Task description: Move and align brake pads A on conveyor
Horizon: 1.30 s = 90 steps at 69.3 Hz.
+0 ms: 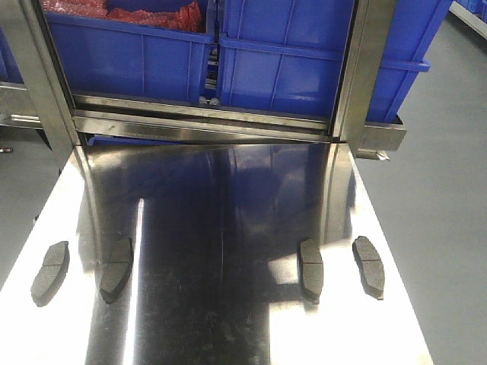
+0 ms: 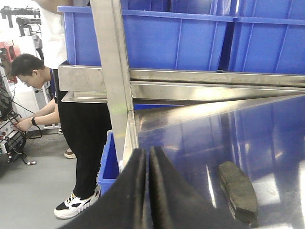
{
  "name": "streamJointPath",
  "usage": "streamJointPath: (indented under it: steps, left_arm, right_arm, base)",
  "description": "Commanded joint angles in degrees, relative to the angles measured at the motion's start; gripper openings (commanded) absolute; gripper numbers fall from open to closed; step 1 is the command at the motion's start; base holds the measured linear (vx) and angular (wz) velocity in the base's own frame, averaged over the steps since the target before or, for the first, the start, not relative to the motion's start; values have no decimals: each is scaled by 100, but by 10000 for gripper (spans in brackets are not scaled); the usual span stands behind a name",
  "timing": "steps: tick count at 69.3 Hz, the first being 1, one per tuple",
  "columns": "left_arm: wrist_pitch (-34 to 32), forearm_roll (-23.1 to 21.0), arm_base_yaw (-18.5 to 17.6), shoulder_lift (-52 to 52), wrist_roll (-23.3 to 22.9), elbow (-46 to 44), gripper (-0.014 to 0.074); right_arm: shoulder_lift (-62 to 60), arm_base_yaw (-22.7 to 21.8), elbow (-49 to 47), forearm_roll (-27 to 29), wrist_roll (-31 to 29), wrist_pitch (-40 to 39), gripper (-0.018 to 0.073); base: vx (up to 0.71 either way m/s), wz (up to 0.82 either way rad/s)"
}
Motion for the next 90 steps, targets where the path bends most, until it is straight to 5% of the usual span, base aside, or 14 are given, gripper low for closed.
streamJointPath:
  steps: [1,73,90]
  left_arm:
    - [-429,-15,18,-66,-21,-47,-6]
    - [-487,-25,18,-66,-30,-80,-6]
    - [-568,-313,18,214,-86,-1083,-6]
  right_arm:
    - [-90,-24,124,-16,-60,-428,-10]
    - [-90,-24,124,-16,-60,-428,-10]
    - [-90,-24,124,-16,-60,-428,-10]
  base:
    - [0,0]
    - [0,0]
    - [0,0]
